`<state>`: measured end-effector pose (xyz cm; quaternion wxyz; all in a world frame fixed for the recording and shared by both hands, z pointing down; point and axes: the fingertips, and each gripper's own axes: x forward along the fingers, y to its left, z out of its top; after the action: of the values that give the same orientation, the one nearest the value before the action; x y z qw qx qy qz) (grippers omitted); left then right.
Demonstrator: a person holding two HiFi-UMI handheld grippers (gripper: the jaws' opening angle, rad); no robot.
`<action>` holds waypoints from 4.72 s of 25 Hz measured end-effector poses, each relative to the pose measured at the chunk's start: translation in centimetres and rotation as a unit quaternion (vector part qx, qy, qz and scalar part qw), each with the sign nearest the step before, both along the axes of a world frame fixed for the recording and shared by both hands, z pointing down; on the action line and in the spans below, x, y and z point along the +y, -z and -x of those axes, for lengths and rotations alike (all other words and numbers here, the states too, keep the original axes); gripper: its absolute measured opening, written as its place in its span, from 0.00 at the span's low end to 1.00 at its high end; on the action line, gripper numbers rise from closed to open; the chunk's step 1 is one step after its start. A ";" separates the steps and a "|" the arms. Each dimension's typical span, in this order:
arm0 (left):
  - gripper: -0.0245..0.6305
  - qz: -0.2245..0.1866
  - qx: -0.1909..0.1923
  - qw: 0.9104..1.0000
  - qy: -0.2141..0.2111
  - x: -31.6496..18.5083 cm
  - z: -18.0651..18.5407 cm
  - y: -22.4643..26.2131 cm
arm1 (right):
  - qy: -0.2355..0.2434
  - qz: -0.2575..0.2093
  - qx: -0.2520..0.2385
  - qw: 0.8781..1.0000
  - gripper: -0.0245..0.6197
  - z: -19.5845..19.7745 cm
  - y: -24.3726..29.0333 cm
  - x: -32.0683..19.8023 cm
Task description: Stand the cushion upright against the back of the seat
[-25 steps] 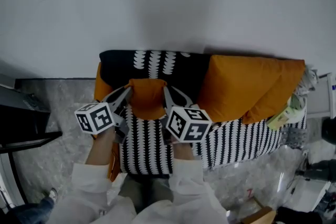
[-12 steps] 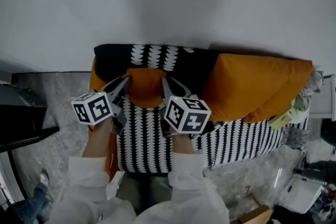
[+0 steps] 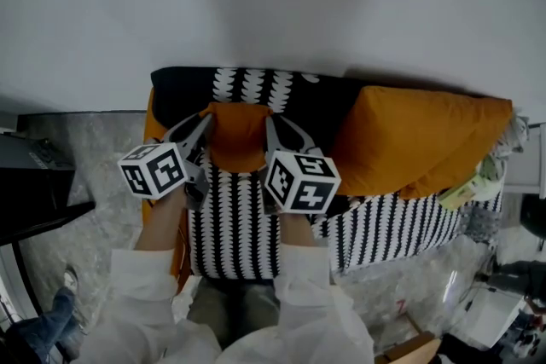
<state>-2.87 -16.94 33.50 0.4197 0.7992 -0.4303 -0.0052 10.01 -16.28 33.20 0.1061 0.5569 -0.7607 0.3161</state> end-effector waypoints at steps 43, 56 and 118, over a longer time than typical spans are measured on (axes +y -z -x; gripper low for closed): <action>0.46 -0.106 -0.051 0.993 0.008 10.9 -0.6 13.6 | 0.011 -0.062 -0.001 0.998 0.33 1.1 11.4 12.5; 0.45 -0.161 -0.091 0.981 -0.050 19.3 -2.1 20.0 | 0.074 -0.094 -0.022 0.993 0.32 4.1 17.9 20.1; 0.05 -0.167 -0.127 0.965 -0.160 28.1 -5.8 20.2 | 0.168 -0.125 0.040 0.977 0.06 4.6 20.6 28.0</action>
<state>2.88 11.17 13.34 0.2175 0.9104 -0.3396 0.0924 5.36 11.75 12.63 0.1175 0.4417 -0.8723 0.1735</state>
